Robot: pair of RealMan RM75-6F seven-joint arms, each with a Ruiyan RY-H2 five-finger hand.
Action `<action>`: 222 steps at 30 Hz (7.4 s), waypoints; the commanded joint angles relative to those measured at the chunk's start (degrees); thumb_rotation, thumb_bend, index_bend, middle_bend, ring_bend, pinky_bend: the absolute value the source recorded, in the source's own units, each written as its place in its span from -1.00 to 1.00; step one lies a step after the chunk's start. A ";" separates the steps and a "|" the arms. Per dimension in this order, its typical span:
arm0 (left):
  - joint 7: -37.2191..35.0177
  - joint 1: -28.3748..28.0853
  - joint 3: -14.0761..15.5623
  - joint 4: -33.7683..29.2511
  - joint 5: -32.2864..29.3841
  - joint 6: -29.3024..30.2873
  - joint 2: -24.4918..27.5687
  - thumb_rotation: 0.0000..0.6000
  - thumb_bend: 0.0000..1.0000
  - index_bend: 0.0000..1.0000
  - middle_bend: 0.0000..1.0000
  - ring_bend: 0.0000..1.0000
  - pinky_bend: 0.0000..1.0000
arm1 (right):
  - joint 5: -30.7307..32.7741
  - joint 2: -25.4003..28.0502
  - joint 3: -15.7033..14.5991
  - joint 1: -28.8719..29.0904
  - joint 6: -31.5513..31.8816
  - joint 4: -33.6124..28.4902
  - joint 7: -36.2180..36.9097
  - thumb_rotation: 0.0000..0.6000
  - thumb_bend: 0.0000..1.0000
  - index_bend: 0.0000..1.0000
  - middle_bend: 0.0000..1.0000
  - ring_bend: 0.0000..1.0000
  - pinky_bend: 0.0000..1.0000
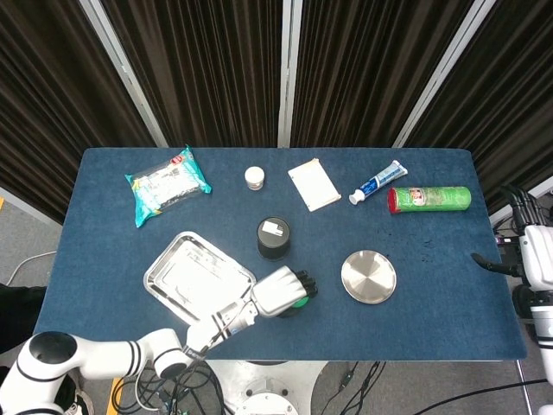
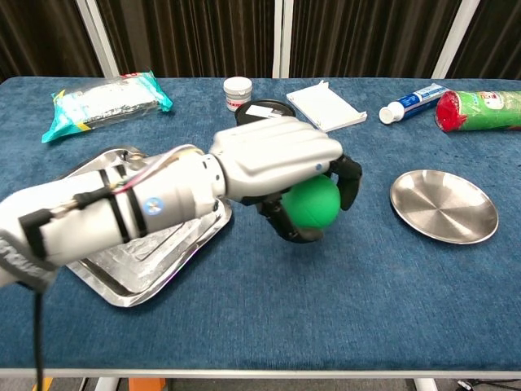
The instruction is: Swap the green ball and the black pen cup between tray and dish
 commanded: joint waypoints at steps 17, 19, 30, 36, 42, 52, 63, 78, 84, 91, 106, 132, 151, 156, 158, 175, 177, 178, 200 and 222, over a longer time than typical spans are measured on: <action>-7.71 -4.50 3.18 14.37 -0.26 0.46 -8.10 1.00 -0.37 -0.19 -0.25 -0.27 0.40 | 0.46 -1.86 0.91 -0.79 -1.33 4.36 3.43 1.00 -1.00 -1.00 -0.99 -1.00 -0.49; -8.49 -4.54 3.44 14.84 -0.16 1.00 -8.23 1.00 -0.40 -0.22 -0.30 -0.32 0.39 | 0.37 -2.05 0.95 -0.84 -1.36 4.67 3.48 1.00 -1.00 -1.00 -0.99 -1.00 -0.49; -9.65 -4.89 4.29 14.85 0.27 3.00 -7.71 1.00 -0.52 -0.32 -0.62 -0.57 0.31 | 0.23 -2.83 1.35 -0.68 -1.90 5.45 2.96 1.00 -1.00 -1.00 -0.99 -1.00 -0.49; -9.30 -4.83 4.34 13.33 0.10 3.86 -6.77 1.00 -0.55 -0.34 -0.64 -0.61 0.29 | 0.62 -2.87 1.54 -0.82 -2.13 5.54 2.59 1.00 -1.00 -1.00 -0.98 -1.00 -0.49; -6.72 -4.63 4.40 8.22 -1.29 2.58 -3.68 1.00 -0.58 -0.42 -0.70 -0.71 0.26 | 0.74 -2.76 1.62 -1.12 -2.24 5.60 2.88 1.00 -1.00 -1.00 -0.99 -1.00 -0.49; -1.57 -1.77 0.47 -5.86 -3.26 8.18 7.77 1.00 -0.63 -0.49 -0.69 -0.69 0.24 | 0.71 -2.79 1.75 -1.53 -2.26 6.05 3.50 1.00 -1.00 -1.00 -0.99 -1.00 -0.48; -2.07 -6.47 -6.33 2.00 -17.58 -3.87 9.02 1.00 -0.73 -0.61 -0.76 -0.85 -0.36 | 0.68 -2.08 2.31 -1.89 -1.57 4.87 3.01 1.00 -1.00 -1.00 -0.99 -1.00 -0.48; -6.32 -12.23 -5.65 12.65 -20.97 -12.79 7.99 1.00 -0.75 -0.69 -0.86 -0.96 -0.55 | 0.84 -2.67 2.14 -1.52 -3.24 6.43 3.65 1.00 -1.00 -1.00 -0.99 -1.00 -0.48; -7.14 -13.88 -4.84 13.74 -22.81 -16.82 8.26 1.00 -0.74 -0.69 -0.83 -0.95 -0.43 | 0.56 -3.17 2.06 -1.38 -3.41 6.80 3.73 1.00 -1.00 -1.00 -0.99 -1.00 -0.48; -6.95 -13.99 -4.40 14.15 -22.89 -14.73 7.73 1.00 -0.63 -0.34 -0.38 -0.50 0.11 | 0.67 -3.03 2.16 -1.43 -3.51 6.87 3.80 1.00 -1.00 -1.00 -0.99 -1.00 -0.48; -0.10 -3.46 -0.76 -12.54 -24.12 -0.67 24.16 1.00 -0.48 -0.11 -0.09 -0.23 0.36 | 0.63 -3.24 2.39 -1.18 -3.73 6.92 3.91 1.00 -1.00 -1.00 -0.99 -1.00 -0.48; -7.59 14.52 9.98 -16.37 -13.80 15.19 26.69 1.00 -0.58 -0.44 -0.32 -0.43 0.12 | 0.45 -4.20 1.45 0.21 -5.53 2.86 -1.63 1.00 -1.00 -1.00 -0.99 -1.00 -0.48; -10.00 17.15 10.81 -13.88 -10.61 14.20 25.43 1.00 -0.67 -0.68 -0.71 -0.83 -0.24 | -0.32 -4.52 1.54 2.24 -6.52 0.17 -5.35 1.00 -1.00 -1.00 -0.99 -1.00 -0.48; -9.97 17.19 10.51 -14.37 -10.31 13.54 25.83 1.00 -0.70 -0.75 -0.84 -0.93 -0.39 | -0.26 -4.27 1.67 2.60 -6.65 -0.41 -5.91 1.00 -1.00 -1.00 -0.99 -1.00 -0.48; -9.86 17.39 10.29 -14.87 -10.01 13.98 26.28 1.00 -0.71 -0.76 -0.86 -0.94 -0.42 | -0.24 -4.14 1.72 2.70 -6.67 -0.61 -6.06 1.00 -1.00 -1.00 -0.99 -1.00 -0.48; 2.28 28.91 8.42 -28.00 -12.22 31.61 41.43 1.00 -0.70 -0.78 -0.90 -0.98 -0.48 | -6.08 -4.57 -0.71 9.78 -14.77 -10.57 -17.30 1.00 -1.00 -1.00 -0.99 -1.00 -0.47; 2.04 30.53 8.10 -26.60 -13.46 33.33 41.24 1.00 -0.70 -0.78 -0.90 -0.98 -0.48 | -6.64 -6.08 -1.33 11.36 -16.68 -12.11 -20.15 1.00 -1.00 -1.00 -0.99 -1.00 -0.47; 1.67 31.10 8.01 -25.80 -14.05 33.69 41.08 1.00 -0.70 -0.78 -0.90 -0.98 -0.48 | -6.70 -6.82 -1.57 12.06 -17.59 -12.71 -21.22 1.00 -1.00 -1.00 -0.99 -1.00 -0.47; -9.20 37.20 7.70 -12.07 -18.09 30.88 37.14 1.00 -0.70 -0.78 -0.90 -0.98 -0.57 | 12.59 -25.97 -3.94 27.61 -30.19 -10.34 -45.43 1.00 -1.00 -1.00 -0.96 -1.00 -0.34; -13.16 39.11 6.43 -8.54 -17.30 29.31 35.91 1.00 -0.70 -0.77 -0.90 -0.98 -0.57 | 23.70 -32.54 -8.54 32.84 -24.65 -7.96 -56.96 1.00 -1.00 -0.78 -0.76 -0.78 0.07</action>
